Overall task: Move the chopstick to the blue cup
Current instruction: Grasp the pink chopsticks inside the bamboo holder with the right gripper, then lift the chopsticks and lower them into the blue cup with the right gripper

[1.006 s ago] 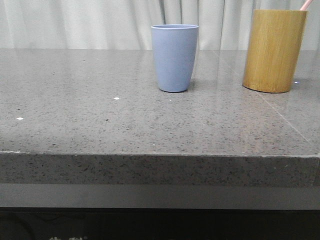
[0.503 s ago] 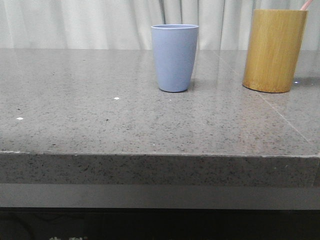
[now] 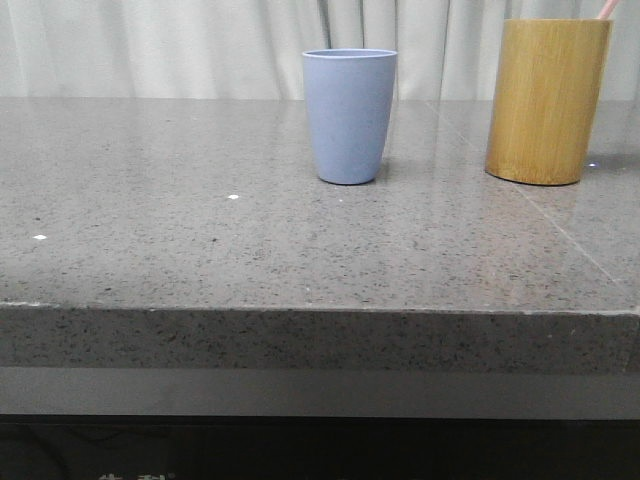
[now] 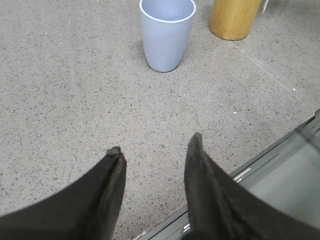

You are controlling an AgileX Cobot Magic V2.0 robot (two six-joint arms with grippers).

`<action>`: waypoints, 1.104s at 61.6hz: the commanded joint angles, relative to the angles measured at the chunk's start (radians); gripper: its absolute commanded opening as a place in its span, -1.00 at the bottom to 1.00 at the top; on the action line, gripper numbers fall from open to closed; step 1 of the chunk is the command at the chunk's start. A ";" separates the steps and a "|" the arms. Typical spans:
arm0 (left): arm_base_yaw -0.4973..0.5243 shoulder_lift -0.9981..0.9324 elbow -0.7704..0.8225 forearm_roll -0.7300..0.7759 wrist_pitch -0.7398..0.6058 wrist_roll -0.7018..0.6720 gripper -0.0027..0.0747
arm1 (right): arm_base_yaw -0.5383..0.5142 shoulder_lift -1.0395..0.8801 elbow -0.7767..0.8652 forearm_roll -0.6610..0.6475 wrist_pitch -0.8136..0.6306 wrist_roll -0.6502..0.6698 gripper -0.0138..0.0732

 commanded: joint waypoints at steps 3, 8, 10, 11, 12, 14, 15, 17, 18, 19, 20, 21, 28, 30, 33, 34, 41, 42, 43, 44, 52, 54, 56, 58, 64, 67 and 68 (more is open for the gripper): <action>-0.006 -0.006 -0.029 -0.011 -0.074 -0.011 -0.17 | -0.008 -0.044 -0.035 0.009 -0.030 -0.033 -0.84; -0.006 -0.006 -0.029 -0.011 -0.071 -0.011 -0.17 | -0.008 -0.057 -0.035 0.007 -0.029 -0.059 -0.84; -0.006 -0.006 -0.029 -0.011 -0.070 -0.011 -0.17 | -0.008 -0.069 -0.035 0.007 -0.029 -0.069 -0.84; -0.006 -0.006 -0.029 -0.011 -0.069 -0.011 -0.17 | -0.008 -0.076 -0.036 0.007 -0.029 -0.077 -0.84; -0.006 -0.006 -0.029 -0.011 -0.066 -0.011 -0.17 | -0.008 -0.081 -0.037 0.007 -0.028 -0.083 -0.84; -0.006 -0.006 -0.029 -0.011 -0.066 -0.011 -0.17 | -0.008 -0.094 -0.043 -0.001 -0.024 -0.095 -0.84; -0.006 -0.006 -0.029 -0.011 -0.066 -0.011 -0.17 | -0.008 -0.100 -0.046 -0.003 -0.024 -0.098 -0.84; -0.006 -0.006 -0.029 -0.011 -0.066 -0.011 -0.17 | -0.008 -0.115 -0.057 -0.015 -0.018 -0.105 -0.84; -0.006 -0.006 -0.029 -0.011 -0.066 -0.011 -0.17 | -0.008 -0.121 -0.066 -0.020 -0.014 -0.108 -0.84; -0.006 -0.006 -0.029 -0.011 -0.066 -0.011 -0.17 | -0.008 -0.127 -0.072 -0.026 -0.010 -0.111 -0.84; -0.006 -0.006 -0.029 -0.011 -0.066 -0.011 -0.17 | -0.008 -0.136 -0.084 -0.038 -0.002 -0.111 -0.84; -0.006 -0.006 -0.029 -0.011 -0.066 -0.011 -0.17 | -0.008 -0.142 -0.093 -0.046 0.004 -0.111 -0.84; -0.006 -0.006 -0.029 -0.011 -0.066 -0.011 -0.17 | -0.008 -0.195 -0.173 -0.111 0.053 -0.111 -0.84; -0.006 -0.006 -0.029 -0.011 -0.066 -0.011 -0.17 | -0.008 -0.211 -0.199 -0.117 0.066 -0.113 -0.84; -0.006 -0.006 -0.029 -0.011 -0.066 -0.011 -0.17 | -0.007 -0.235 -0.234 -0.118 0.083 -0.117 -0.84; -0.006 -0.006 -0.029 -0.011 -0.066 -0.011 -0.17 | -0.005 -0.242 -0.243 -0.118 0.086 -0.121 -0.84; -0.006 -0.006 -0.029 -0.011 -0.066 -0.011 -0.17 | 0.041 -0.299 -0.299 -0.117 0.090 -0.156 -0.84; -0.006 -0.006 -0.029 -0.011 -0.066 -0.011 -0.17 | 0.050 -0.305 -0.301 -0.117 0.088 -0.160 -0.84; -0.006 -0.006 -0.029 -0.011 -0.066 -0.011 -0.17 | 0.067 -0.316 -0.302 -0.117 0.083 -0.166 -0.84; -0.006 -0.006 -0.029 -0.011 -0.066 -0.011 -0.17 | 0.079 -0.322 -0.302 -0.115 0.077 -0.170 -0.84; -0.006 -0.006 -0.029 -0.011 -0.066 -0.011 -0.17 | 0.236 -0.340 -0.297 -0.115 0.053 -0.213 -0.84; -0.006 -0.006 -0.029 -0.011 -0.066 -0.011 -0.17 | 0.288 -0.335 -0.291 -0.115 0.041 -0.231 -0.84; -0.006 -0.006 -0.029 -0.011 -0.066 -0.011 -0.17 | 0.340 -0.329 -0.284 -0.116 0.026 -0.247 -0.84; -0.006 -0.006 -0.029 -0.011 -0.066 -0.011 -0.17 | 0.379 -0.320 -0.273 -0.119 0.006 -0.258 -0.84; -0.006 -0.006 -0.029 -0.011 -0.066 -0.011 -0.17 | 0.491 -0.286 -0.230 -0.157 -0.082 -0.272 -0.84; -0.006 -0.006 -0.029 -0.011 -0.066 -0.011 -0.17 | 0.518 -0.267 -0.216 -0.182 -0.115 -0.272 -0.84; -0.006 -0.006 -0.029 -0.011 -0.066 -0.011 -0.17 | 0.524 -0.261 -0.213 -0.187 -0.122 -0.272 -0.84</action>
